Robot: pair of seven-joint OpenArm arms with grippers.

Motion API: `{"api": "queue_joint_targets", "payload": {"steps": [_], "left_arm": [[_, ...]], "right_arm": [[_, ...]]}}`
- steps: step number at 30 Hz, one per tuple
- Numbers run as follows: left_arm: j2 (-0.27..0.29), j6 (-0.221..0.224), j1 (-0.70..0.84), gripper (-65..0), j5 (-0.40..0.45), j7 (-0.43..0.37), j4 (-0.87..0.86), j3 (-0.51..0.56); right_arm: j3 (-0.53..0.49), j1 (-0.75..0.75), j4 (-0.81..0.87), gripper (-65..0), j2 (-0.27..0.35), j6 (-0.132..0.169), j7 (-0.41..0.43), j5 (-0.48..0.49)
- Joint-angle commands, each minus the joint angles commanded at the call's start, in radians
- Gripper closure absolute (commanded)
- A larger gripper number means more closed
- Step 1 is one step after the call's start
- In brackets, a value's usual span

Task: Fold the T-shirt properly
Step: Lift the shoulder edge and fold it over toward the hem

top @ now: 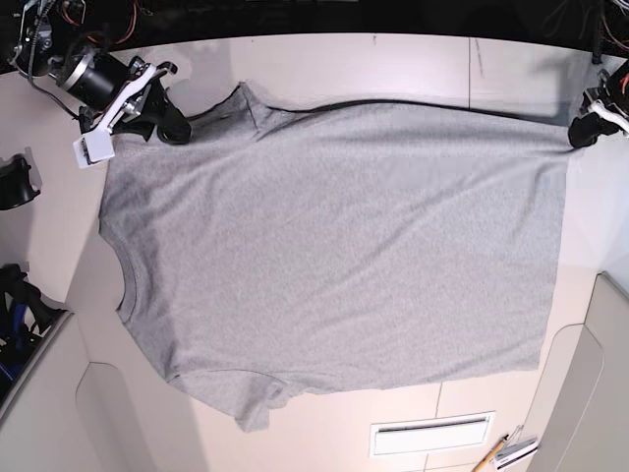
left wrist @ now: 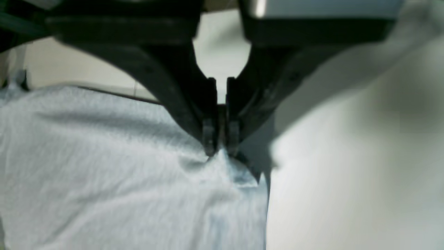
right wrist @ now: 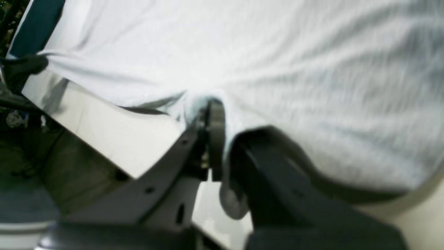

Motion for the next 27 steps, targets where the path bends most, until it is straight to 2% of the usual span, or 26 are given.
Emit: {"api": "queue_joint_targets", "payload": {"steps": [6, 12, 15, 20, 25, 27], "left_arm": [[0.000, 0.000, -0.092, 0.0, 0.082, -0.064, 0.000, 0.008], [-0.003, 0.000, -0.188, 0.0, 0.252, -0.184, -0.014, 0.133], [-0.003, 0.000, -0.275, 0.0, 0.297, -0.201, -0.115, 0.183], [-0.005, 0.000, -0.387, 0.0, 0.304, -0.217, -0.227, 0.187], [-0.003, 0.000, -0.400, 0.0, 0.309, -0.217, -0.245, 0.187], [-0.001, 0.000, -0.400, 0.0, 0.309, -0.244, -0.245, 0.187]], "right_arm": [[-0.001, 0.138, -0.066, 0.0, 0.000, 0.000, 0.000, -0.029], [-0.026, 0.304, -0.211, 0.0, 0.002, 0.000, 0.000, -0.065], [-0.056, 0.396, -0.301, 0.0, 0.002, 0.000, 0.000, -0.102], [-0.084, 0.534, -0.441, 0.0, 0.002, 0.000, 0.004, -0.109], [-0.085, 0.620, -0.558, 0.0, 0.000, 0.000, 0.011, -0.124], [-0.085, 0.627, -0.586, 0.0, -0.001, 0.000, 0.035, -0.132]]}}
